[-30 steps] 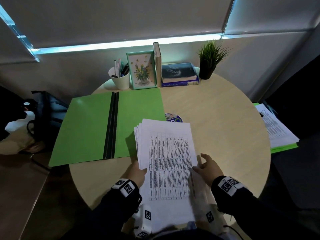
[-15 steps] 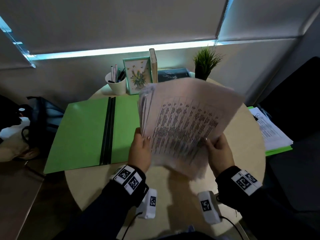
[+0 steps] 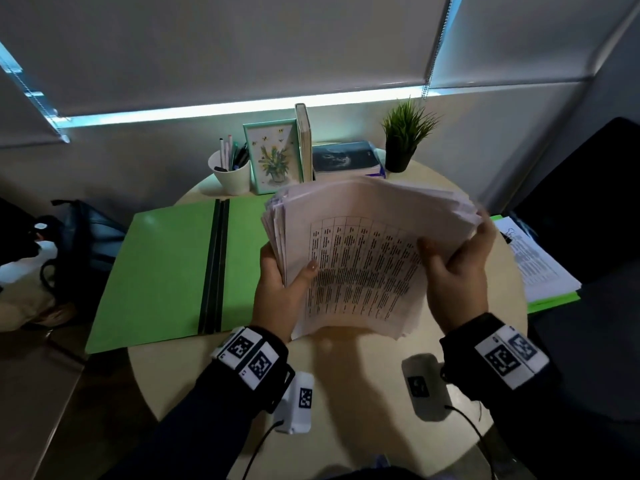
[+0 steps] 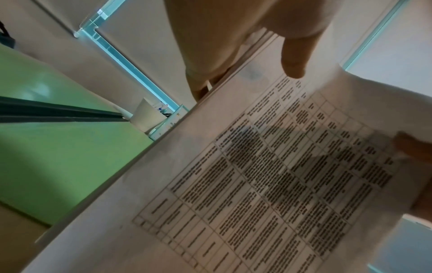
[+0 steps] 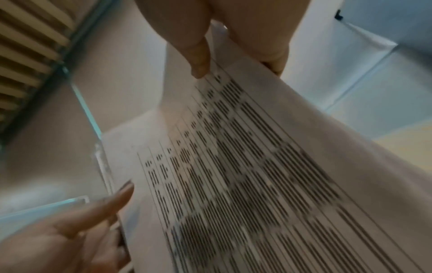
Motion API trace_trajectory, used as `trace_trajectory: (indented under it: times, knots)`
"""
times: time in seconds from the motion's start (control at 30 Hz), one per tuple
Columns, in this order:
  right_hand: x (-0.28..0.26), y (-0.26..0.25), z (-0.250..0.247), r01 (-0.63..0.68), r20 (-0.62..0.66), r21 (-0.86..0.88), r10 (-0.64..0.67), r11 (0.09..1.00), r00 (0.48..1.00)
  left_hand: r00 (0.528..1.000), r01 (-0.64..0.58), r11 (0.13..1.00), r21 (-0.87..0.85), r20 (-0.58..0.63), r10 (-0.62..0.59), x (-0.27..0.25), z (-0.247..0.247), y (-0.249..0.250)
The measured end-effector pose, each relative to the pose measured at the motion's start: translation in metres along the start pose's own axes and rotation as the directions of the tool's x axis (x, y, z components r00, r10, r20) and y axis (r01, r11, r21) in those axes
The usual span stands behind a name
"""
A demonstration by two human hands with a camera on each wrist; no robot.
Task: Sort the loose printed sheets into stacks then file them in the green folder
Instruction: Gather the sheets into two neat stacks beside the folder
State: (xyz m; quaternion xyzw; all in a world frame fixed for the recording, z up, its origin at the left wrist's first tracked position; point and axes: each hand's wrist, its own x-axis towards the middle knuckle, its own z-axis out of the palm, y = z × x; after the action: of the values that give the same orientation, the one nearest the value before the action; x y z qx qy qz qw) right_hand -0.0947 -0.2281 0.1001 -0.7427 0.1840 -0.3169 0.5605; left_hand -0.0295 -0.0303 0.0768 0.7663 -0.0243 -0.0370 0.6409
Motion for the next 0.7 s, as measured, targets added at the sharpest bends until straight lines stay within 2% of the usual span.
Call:
trace_trajectory:
  times: [0.1,0.2,0.27,0.3,0.4,0.47,0.53,0.63,0.7]
  knots:
    - [0.008,-0.018,-0.004,0.244,0.003,0.015,-0.244,0.970,0.970,1.000,0.016,0.999,-0.032,0.025,-0.015,0.001,0.000,0.002]
    - [0.014,-0.023,-0.006,0.435,0.084,-0.187,-0.427,0.881,0.900,0.999,0.038,0.998,-0.056,0.014,-0.038,-0.001,-0.001,0.000]
    - [0.018,-0.020,-0.006,0.444,0.106,-0.317,-0.434,0.838,0.895,1.000,0.012,0.998,-0.058,0.000,-0.012,-0.002,-0.001,0.000]
    - [0.019,-0.020,-0.007,0.419,0.092,-0.334,-0.413,0.844,0.906,1.000,0.004,0.999,-0.048,-0.012,-0.005,-0.003,-0.001,0.000]
    - [0.018,-0.021,-0.006,0.312,0.051,-0.311,-0.313,0.898,0.949,0.999,0.024,0.999,-0.023,-0.031,-0.025,-0.004,0.001,0.003]
    - [0.017,-0.020,-0.007,0.298,0.027,-0.302,-0.304,0.905,0.952,0.999,0.045,0.999,-0.027,-0.029,-0.046,-0.005,0.002,0.004]
    - [0.015,-0.020,-0.009,0.349,0.019,-0.263,-0.357,0.899,0.934,0.998,0.052,0.998,-0.031,-0.034,-0.053,-0.005,0.002,0.003]
    - [0.011,-0.019,-0.010,0.480,0.112,-0.299,-0.470,0.824,0.876,0.998,0.055,0.998,-0.039,-0.026,-0.056,-0.005,0.003,0.005]
    - [0.012,-0.018,-0.010,0.477,0.123,-0.343,-0.465,0.809,0.877,0.999,0.033,0.997,-0.064,-0.020,-0.034,-0.006,0.003,0.006]
